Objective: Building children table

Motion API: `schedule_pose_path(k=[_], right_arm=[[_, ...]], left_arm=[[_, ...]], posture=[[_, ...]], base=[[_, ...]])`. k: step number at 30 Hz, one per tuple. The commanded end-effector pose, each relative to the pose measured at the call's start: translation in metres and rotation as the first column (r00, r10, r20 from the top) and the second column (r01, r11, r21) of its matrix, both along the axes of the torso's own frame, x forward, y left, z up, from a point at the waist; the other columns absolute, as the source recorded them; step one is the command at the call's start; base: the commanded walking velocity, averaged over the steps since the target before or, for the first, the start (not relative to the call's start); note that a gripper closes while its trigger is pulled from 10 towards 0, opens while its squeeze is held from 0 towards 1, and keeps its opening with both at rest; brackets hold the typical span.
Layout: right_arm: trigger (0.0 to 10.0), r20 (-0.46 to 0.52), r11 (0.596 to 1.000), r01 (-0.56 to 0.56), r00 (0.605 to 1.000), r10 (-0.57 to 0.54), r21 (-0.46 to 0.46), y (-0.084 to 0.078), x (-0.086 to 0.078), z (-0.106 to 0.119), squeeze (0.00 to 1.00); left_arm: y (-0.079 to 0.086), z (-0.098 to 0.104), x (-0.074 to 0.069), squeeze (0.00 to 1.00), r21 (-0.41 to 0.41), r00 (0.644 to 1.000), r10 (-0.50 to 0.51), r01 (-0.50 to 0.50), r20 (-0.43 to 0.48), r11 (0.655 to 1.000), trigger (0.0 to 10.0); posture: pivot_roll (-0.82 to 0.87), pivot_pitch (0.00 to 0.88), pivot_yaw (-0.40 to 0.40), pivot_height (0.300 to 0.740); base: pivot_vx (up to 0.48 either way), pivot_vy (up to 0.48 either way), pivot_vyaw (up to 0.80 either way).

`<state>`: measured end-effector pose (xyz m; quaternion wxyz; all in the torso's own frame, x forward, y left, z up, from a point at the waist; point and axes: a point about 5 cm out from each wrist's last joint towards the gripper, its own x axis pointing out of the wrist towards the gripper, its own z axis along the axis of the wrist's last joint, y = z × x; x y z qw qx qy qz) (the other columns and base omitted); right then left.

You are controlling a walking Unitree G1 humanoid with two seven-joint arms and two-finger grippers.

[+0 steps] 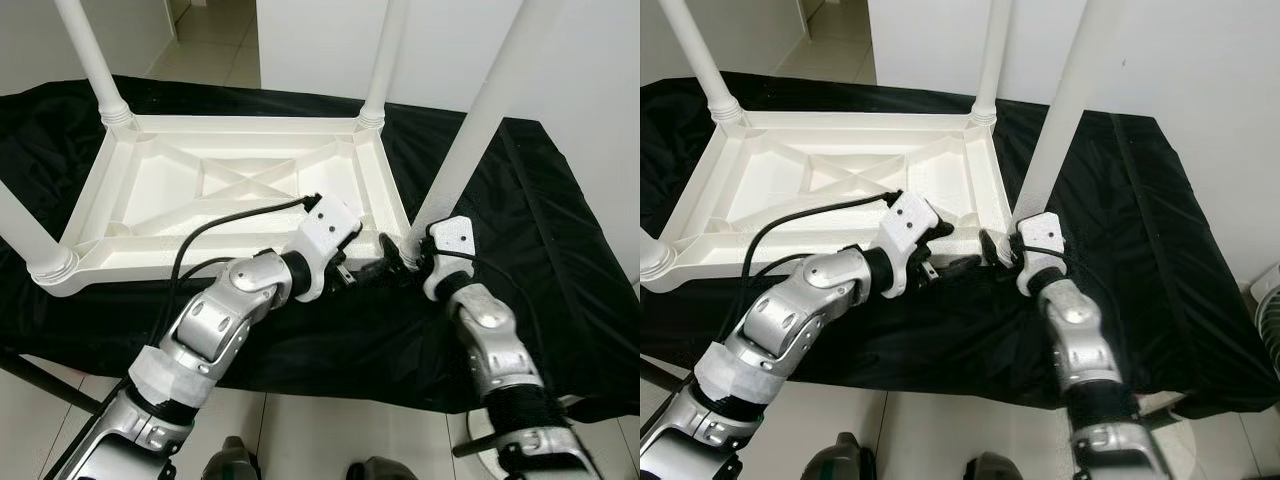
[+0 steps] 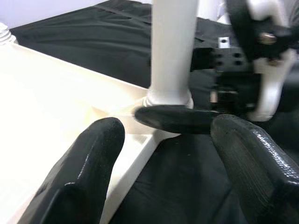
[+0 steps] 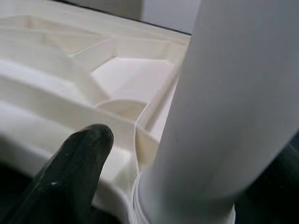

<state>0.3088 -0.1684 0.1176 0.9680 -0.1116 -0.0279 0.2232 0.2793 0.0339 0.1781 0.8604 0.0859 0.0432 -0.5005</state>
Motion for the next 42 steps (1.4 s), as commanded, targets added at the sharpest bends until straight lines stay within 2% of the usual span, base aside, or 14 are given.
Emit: schedule_pose_path(k=[1, 7, 20, 21, 23, 24, 25, 26, 27, 30, 31, 32, 38, 42], right_arm=[[10.0, -0.039, 0.997, -0.072, 0.997, 0.071, -0.023, -0.001, 0.002, -0.009, 0.0], [10.0, -0.079, 0.997, -0.068, 0.995, 0.065, -0.044, -0.026, 0.016, -0.012, 0.0], [10.0, -0.057, 0.995, -0.097, 0.993, 0.099, 0.028, -0.025, 0.031, -0.003, 0.0], [9.0, -0.055, 0.994, -0.103, 0.993, 0.105, 0.034, -0.024, 0.032, -0.002, 0.0], [9.0, -0.052, 0.993, -0.112, 0.992, 0.114, 0.039, -0.023, 0.034, -0.002, 0.0], [7.1, -0.051, 0.989, -0.135, 0.989, 0.138, 0.052, -0.021, 0.035, -0.002, 0.0], [7.1, -0.051, 0.989, -0.135, 0.989, 0.138, 0.052, -0.021, 0.035, -0.002, 0.0], [5.0, -0.052, 0.987, -0.148, 0.987, 0.151, 0.061, -0.019, 0.035, -0.002, 0.0], [3.6, -0.06, 0.986, -0.157, 0.985, 0.16, 0.06, -0.018, 0.035, -0.004, 0.0], [3.6, -0.067, 0.985, -0.16, 0.984, 0.164, 0.058, -0.017, 0.036, -0.005, 0.0], [1.6, -0.07, 0.984, -0.167, 0.983, 0.171, 0.057, -0.017, 0.035, -0.006, 0.0], [0.0, -0.074, 0.984, -0.169, 0.982, 0.173, 0.059, -0.018, 0.035, -0.006, 0.0], [0.0, -0.084, 0.986, -0.145, 0.985, 0.152, 0.081, -0.023, 0.034, -0.009, 0.0], [0.0, -0.09, 0.995, -0.057, 0.994, 0.065, 0.085, -0.027, 0.033, -0.015, 0.0]], left_arm=[[0.0, 0.003, 0.002, 0.0, 0.013, 0.999, -0.035, 0.034, 0.015, 0.999, 10.0], [0.003, 0.003, 0.001, 0.0, 0.025, 0.999, -0.04, 0.039, 0.018, 0.999, 10.0], [0.002, 0.004, 0.002, 0.0, 0.024, 0.999, -0.045, 0.044, 0.021, 0.999, 10.0], [0.002, 0.004, 0.002, 0.0, 0.024, 0.999, -0.046, 0.046, 0.021, 0.999, 10.0], [0.002, 0.004, 0.002, 0.0, 0.024, 0.999, -0.047, 0.047, 0.022, 0.999, 10.0], [0.002, 0.004, 0.002, 0.0, 0.023, 0.999, -0.047, 0.047, 0.022, 0.999, 10.0], [0.002, 0.004, 0.002, 0.0, 0.023, 0.999, -0.047, 0.047, 0.022, 0.999, 10.0], [0.002, 0.004, 0.002, 0.0, 0.023, 0.999, -0.047, 0.047, 0.022, 0.999, 10.0], [0.001, 0.004, 0.001, 0.0, 0.023, 0.999, -0.047, 0.046, 0.022, 0.999, 10.0], [0.001, 0.004, 0.001, 0.0, 0.023, 0.999, -0.046, 0.045, 0.022, 0.999, 10.0], [0.001, 0.003, 0.001, 0.0, 0.022, 0.999, -0.046, 0.045, 0.022, 0.999, 10.0], [0.001, 0.003, 0.001, 0.0, 0.022, 0.999, -0.044, 0.043, 0.022, 0.999, 10.0], [0.002, 0.004, 0.003, 0.0, 0.02, 0.999, -0.034, 0.033, 0.026, 0.999, 10.0], [0.002, 0.005, 0.003, 0.0, 0.016, 0.999, -0.028, 0.028, 0.028, 0.999, 10.0]], posture=[[0.02, 0.0, 0.01, 0.74], [0.03, 0.0, 0.02, 0.74], [0.04, 0.0, 0.023, 0.74], [0.04, 0.0, 0.021, 0.74], [0.04, 0.0, 0.021, 0.74], [0.05, 0.0, 0.017, 0.74], [0.05, 0.0, 0.017, 0.74], [0.05, 0.0, 0.014, 0.74], [0.05, 0.0, 0.011, 0.74], [0.05, 0.0, 0.01, 0.74], [0.05, 0.0, 0.009, 0.74], [0.06, 0.0, 0.006, 0.74], [0.06, 0.0, 0.001, 0.74], [0.05, 0.0, -0.007, 0.74]], base=[[0.0, 0.0, 0.0], [0.0, 0.0, 0.0], [0.0, 0.0, 0.0], [0.0, 0.0, 0.0], [0.0, 0.0, 0.0], [0.0, 0.0, 0.0], [0.0, 0.0, 0.0], [0.0, 0.0, 0.0], [0.0, 0.0, 0.0], [0.0, 0.0, 0.0], [0.0, 0.0, 0.0], [0.0, 0.0, 0.0], [0.0, 0.0, 0.0], [0.0, 0.0, 0.0]])
